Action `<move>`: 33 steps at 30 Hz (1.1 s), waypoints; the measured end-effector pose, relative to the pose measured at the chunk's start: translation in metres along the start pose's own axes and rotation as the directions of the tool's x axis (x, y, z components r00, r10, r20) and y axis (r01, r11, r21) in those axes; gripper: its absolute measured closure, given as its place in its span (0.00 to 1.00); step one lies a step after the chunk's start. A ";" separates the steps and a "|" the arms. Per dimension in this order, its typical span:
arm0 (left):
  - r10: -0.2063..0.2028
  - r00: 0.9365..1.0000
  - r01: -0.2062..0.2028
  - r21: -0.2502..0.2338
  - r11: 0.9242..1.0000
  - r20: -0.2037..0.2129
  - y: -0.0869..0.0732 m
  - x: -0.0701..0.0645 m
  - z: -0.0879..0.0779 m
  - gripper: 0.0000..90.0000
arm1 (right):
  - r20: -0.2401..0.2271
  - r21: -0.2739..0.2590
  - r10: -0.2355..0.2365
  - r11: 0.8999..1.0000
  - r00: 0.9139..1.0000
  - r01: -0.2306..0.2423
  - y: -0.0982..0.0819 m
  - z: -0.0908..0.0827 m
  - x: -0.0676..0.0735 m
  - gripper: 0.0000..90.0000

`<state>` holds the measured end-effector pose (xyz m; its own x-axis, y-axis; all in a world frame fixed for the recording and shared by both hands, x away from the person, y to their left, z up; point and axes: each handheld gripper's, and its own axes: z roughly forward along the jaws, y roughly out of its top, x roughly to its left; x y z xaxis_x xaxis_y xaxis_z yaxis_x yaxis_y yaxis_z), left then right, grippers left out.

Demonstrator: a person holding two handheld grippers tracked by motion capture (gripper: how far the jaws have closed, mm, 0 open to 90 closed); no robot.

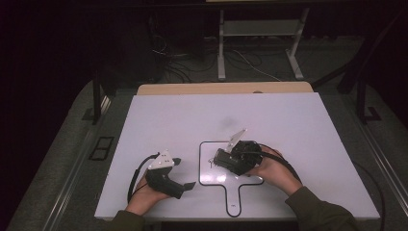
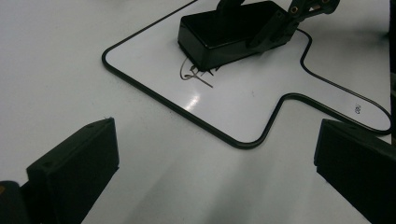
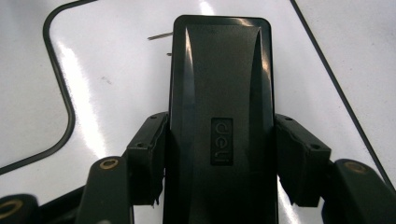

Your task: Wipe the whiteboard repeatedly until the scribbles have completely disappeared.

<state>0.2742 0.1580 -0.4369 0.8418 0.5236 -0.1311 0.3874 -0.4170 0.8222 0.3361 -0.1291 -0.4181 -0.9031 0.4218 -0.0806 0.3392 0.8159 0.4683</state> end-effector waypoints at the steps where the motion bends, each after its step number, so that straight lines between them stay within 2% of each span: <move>1: 0.000 1.000 0.000 0.000 1.000 0.000 0.000 0.000 0.000 0.00 | 0.011 0.003 -0.007 1.000 1.000 0.007 0.000 0.000 -0.003 0.43; 18: 0.001 1.000 -0.001 0.002 1.000 -0.002 0.000 0.000 0.000 0.00 | 0.068 0.018 0.083 0.996 0.994 -0.085 0.000 0.003 -0.044 0.43; 21: 0.003 1.000 -0.003 0.004 1.000 -0.001 0.000 0.000 0.000 0.00 | 0.077 0.020 0.082 0.996 0.994 -0.084 0.001 0.004 -0.043 0.43; 26: 0.003 1.000 -0.003 0.003 1.000 -0.001 0.000 0.000 0.000 0.00 | 0.063 0.021 0.064 0.998 0.996 -0.065 0.005 0.005 -0.036 0.43; 33: 0.001 1.000 -0.001 0.002 1.000 -0.002 0.000 0.000 0.000 0.00 | 0.039 0.025 0.007 1.000 0.999 -0.008 0.017 0.009 -0.019 0.43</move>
<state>0.2740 0.1579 -0.4370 0.8414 0.5246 -0.1296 0.3875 -0.4187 0.8213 0.3615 -0.1195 -0.4167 -0.8898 0.4424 -0.1120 0.3526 0.8223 0.4466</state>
